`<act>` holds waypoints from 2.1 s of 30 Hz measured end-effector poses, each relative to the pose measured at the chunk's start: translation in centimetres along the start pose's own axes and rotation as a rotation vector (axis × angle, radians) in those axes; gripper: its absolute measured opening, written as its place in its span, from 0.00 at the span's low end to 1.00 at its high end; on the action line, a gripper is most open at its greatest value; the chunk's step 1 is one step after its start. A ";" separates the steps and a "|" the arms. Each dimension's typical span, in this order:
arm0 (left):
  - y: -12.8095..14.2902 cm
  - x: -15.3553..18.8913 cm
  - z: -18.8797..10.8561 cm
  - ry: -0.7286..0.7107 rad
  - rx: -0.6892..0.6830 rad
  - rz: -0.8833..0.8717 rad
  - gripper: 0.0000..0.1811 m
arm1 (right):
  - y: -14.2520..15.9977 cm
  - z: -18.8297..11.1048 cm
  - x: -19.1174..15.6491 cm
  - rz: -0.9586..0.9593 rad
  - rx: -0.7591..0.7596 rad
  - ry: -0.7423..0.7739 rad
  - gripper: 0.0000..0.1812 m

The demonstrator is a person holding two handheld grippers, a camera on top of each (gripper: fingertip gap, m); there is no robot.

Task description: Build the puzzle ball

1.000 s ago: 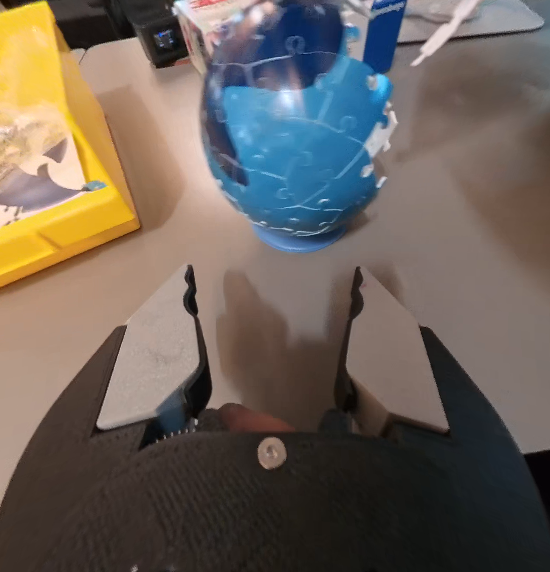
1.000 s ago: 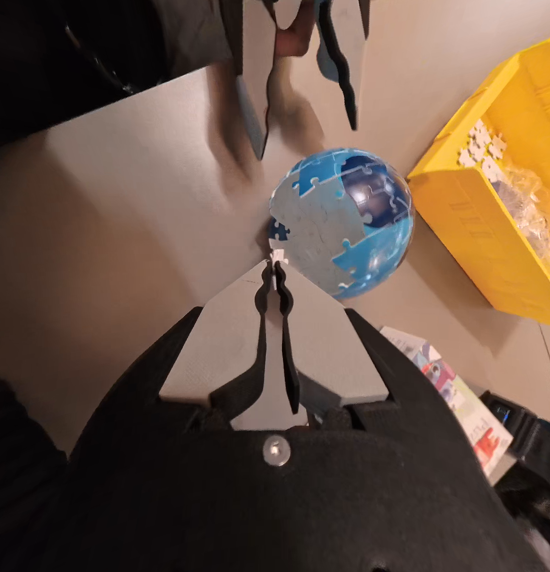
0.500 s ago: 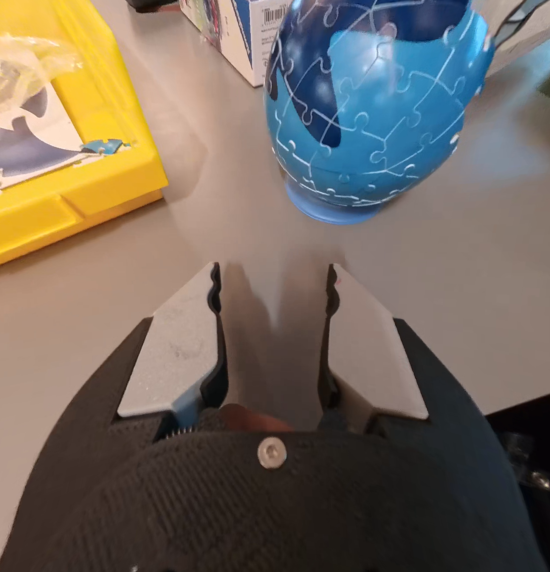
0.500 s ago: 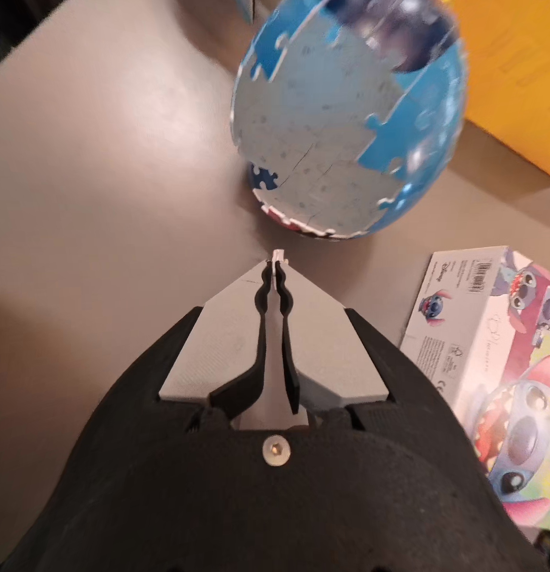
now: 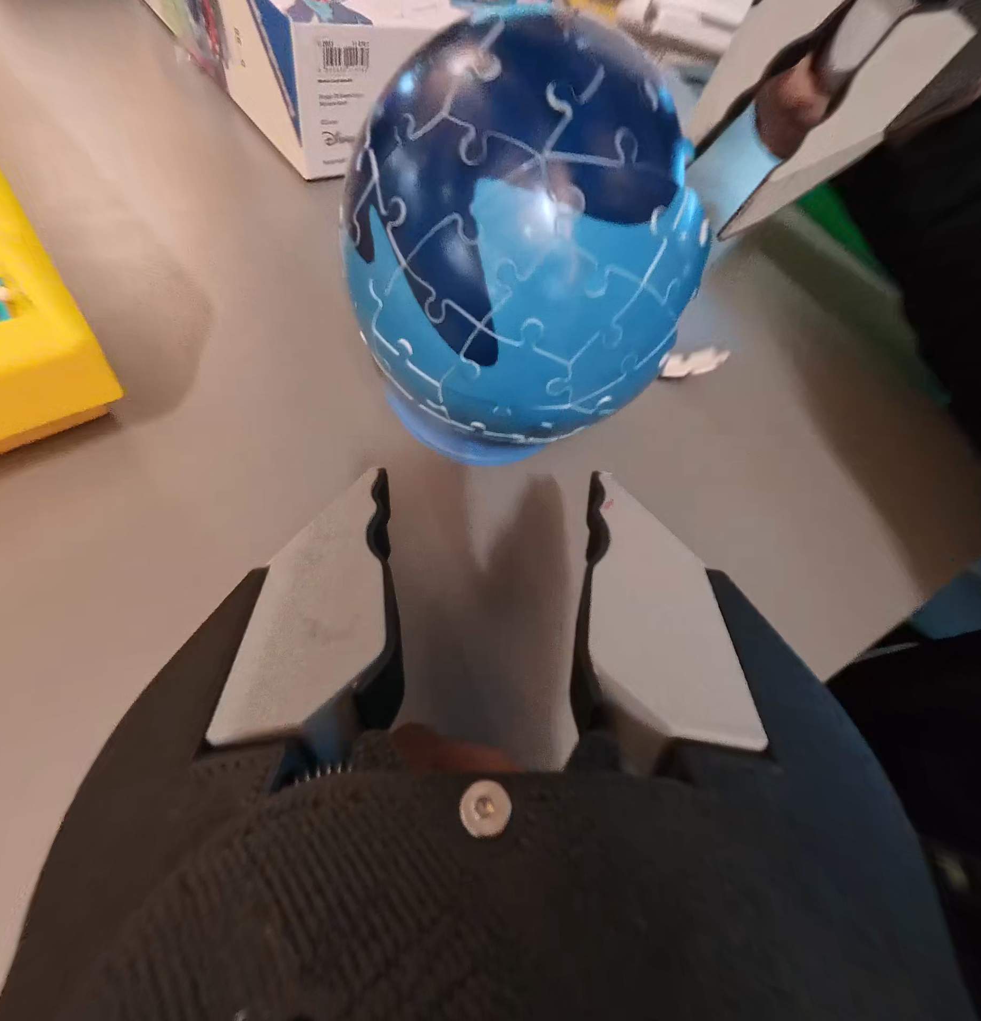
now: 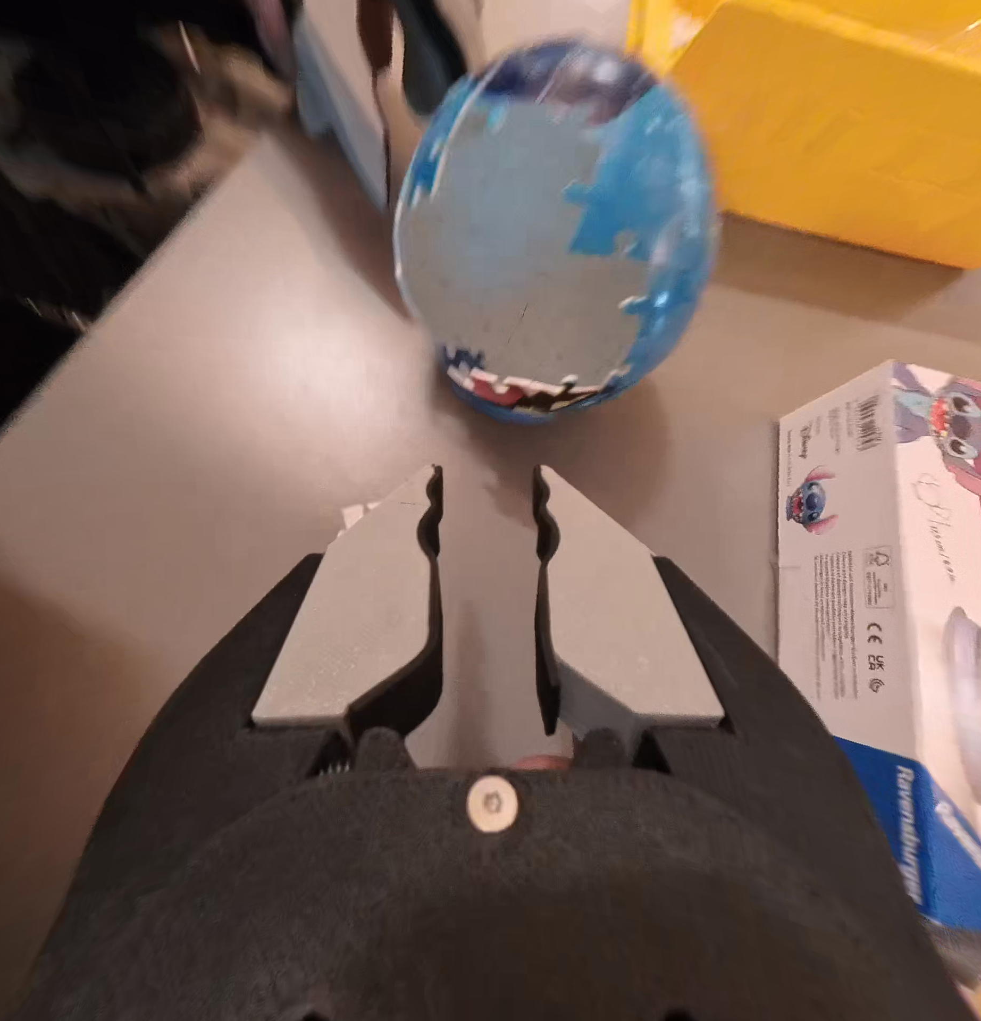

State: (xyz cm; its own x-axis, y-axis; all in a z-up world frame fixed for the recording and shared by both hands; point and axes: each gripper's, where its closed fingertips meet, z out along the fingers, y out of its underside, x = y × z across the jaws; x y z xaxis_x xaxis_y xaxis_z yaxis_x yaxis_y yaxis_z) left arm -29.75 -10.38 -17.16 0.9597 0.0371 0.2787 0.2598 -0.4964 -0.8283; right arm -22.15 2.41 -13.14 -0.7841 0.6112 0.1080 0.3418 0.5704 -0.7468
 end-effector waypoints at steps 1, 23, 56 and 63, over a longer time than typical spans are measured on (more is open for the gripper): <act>-0.4 0.2 0.0 0.041 0.014 -0.050 0.39 | -0.9 -0.6 0.8 0.075 0.077 -0.007 0.17; -3.4 -0.3 0.0 0.424 0.058 -0.623 0.43 | -4.5 3.7 7.0 1.101 0.219 -0.319 0.49; -6.0 -0.8 0.2 0.430 0.098 -0.550 0.43 | -7.0 6.3 6.7 1.069 0.276 -0.416 0.50; -6.2 -1.0 -0.9 0.418 0.167 -0.560 0.42 | -7.3 6.4 6.6 1.034 0.315 -0.401 0.48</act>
State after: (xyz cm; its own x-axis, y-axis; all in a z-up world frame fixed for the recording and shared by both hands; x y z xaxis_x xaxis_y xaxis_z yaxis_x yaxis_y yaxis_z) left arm -32.43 -8.12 -11.85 0.5642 -0.1047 0.8190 0.7463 -0.3597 -0.5601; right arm -33.17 -1.23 -11.21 -0.3325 0.4565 -0.8253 0.8170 -0.2978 -0.4938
